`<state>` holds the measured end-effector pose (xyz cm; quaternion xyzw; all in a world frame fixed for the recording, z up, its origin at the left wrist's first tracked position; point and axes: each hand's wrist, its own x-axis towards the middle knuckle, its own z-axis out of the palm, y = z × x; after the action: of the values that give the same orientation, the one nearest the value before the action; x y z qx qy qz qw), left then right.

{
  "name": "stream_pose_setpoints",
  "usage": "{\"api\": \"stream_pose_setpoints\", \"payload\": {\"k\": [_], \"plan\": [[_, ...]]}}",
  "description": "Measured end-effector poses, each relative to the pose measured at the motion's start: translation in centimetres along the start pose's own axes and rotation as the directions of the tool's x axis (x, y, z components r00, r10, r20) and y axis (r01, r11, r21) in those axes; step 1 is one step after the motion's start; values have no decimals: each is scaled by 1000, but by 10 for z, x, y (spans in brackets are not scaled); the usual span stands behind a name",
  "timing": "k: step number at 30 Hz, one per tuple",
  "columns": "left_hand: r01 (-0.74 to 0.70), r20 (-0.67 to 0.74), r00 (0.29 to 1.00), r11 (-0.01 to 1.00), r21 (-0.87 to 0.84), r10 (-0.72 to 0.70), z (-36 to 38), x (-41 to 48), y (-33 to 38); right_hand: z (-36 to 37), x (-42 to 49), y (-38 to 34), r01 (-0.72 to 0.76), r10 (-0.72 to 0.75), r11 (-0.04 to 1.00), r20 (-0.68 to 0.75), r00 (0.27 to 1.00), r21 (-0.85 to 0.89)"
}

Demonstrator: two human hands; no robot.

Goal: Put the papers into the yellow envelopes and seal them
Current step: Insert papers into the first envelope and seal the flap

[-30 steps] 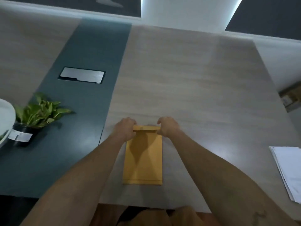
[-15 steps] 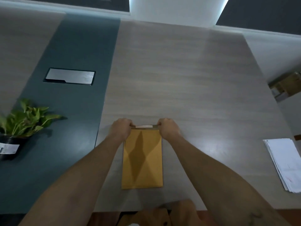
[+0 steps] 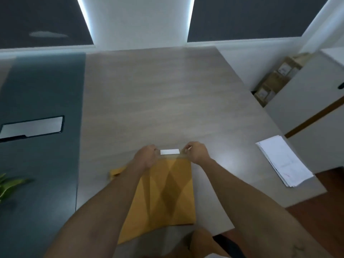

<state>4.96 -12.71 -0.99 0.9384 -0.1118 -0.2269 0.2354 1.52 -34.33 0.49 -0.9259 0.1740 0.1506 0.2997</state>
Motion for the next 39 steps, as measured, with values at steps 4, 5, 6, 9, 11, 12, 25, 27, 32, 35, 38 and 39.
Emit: {"api": "stream_pose_setpoints", "payload": {"k": [4,5,6,9,11,12,25,27,32,35,38,39], "plan": [[-90,76,993,996,22,89,27,25,51,-30,-3,55,-105,108,992,-55,993,67],[-105,92,991,994,34,101,33,30,63,-36,-4,67,-120,124,990,-59,991,68],[-123,105,988,991,50,117,40,36,77,-43,-3,81,-142,146,988,-59,988,67],[-121,105,988,991,62,114,56,52,112,-59,4,116,-175,178,983,-54,983,53],[-102,83,992,994,30,99,68,63,133,-70,17,141,-177,180,983,-56,982,52],[-84,70,994,996,8,83,72,68,142,-75,25,151,-176,179,983,-53,982,57],[282,-94,954,959,-42,-285,120,62,206,-115,84,212,51,-59,996,109,992,69],[304,-160,938,952,-38,-306,124,57,220,-121,84,220,36,-45,995,101,994,90],[208,-291,935,978,-16,-204,124,53,242,-139,75,238,-12,5,993,59,998,116],[123,-313,944,992,35,-106,123,58,252,-153,64,246,-55,52,988,26,998,145],[7,-286,958,997,72,14,131,70,278,-173,47,270,-99,107,983,-42,993,155],[-21,-274,961,997,73,40,137,73,288,-179,43,278,-111,122,984,-70,990,142]]}}
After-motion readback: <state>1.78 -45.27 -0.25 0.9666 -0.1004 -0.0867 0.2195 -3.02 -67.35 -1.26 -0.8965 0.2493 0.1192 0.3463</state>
